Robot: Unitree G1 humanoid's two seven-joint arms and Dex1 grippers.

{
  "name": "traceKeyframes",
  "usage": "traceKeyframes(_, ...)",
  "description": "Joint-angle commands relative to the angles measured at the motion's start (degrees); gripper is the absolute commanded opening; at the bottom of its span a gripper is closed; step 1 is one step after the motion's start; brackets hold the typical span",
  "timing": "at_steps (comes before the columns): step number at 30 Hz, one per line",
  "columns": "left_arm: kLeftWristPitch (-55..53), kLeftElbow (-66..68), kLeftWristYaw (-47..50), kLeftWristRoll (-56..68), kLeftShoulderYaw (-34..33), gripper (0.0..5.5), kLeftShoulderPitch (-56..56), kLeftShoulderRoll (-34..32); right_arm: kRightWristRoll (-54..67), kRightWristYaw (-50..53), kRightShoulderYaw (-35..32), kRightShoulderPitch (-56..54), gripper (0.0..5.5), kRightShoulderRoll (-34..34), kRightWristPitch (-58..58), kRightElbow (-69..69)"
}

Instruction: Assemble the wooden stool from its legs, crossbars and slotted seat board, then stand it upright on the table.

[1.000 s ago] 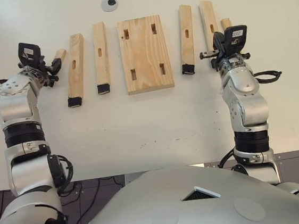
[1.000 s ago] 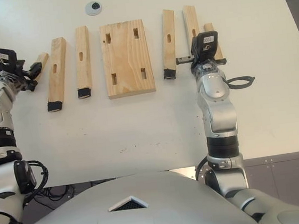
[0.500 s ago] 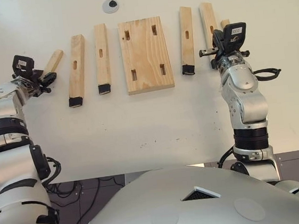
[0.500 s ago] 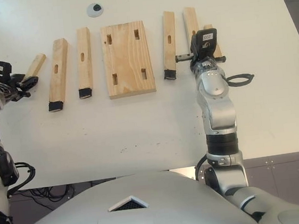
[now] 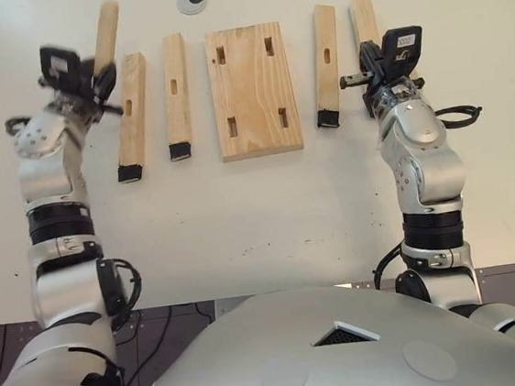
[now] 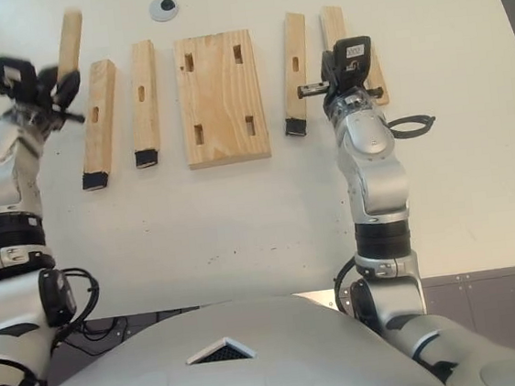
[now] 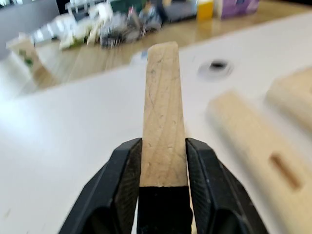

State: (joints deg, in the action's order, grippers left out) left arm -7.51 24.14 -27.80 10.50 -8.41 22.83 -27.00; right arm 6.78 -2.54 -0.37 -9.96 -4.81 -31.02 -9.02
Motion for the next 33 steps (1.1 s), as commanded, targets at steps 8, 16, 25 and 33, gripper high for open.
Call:
traceKeyframes(8,-11.22,-35.94,5.22,1.31,21.90,1.30,-4.29,19.15,36.21,-2.09,-13.55,-15.86,2.01,10.64,-26.83,-7.16)
traceKeyframes(16,-9.25,-33.40,5.42,1.25,16.76,1.30,-3.39,16.47,43.03,-0.36,-16.61,-15.42,2.24,8.43,-31.39,-6.50)
traceKeyframes(25,-11.26,-36.22,-1.40,3.05,18.59,1.30,-7.97,12.83,46.01,0.49,-16.65,-15.98,2.24,7.17,-30.98,-5.47)
traceKeyframes(33,-10.86,-35.34,-1.90,2.63,18.33,1.30,-9.91,12.42,48.42,2.18,-18.29,-16.83,1.60,7.25,-31.04,-4.20)
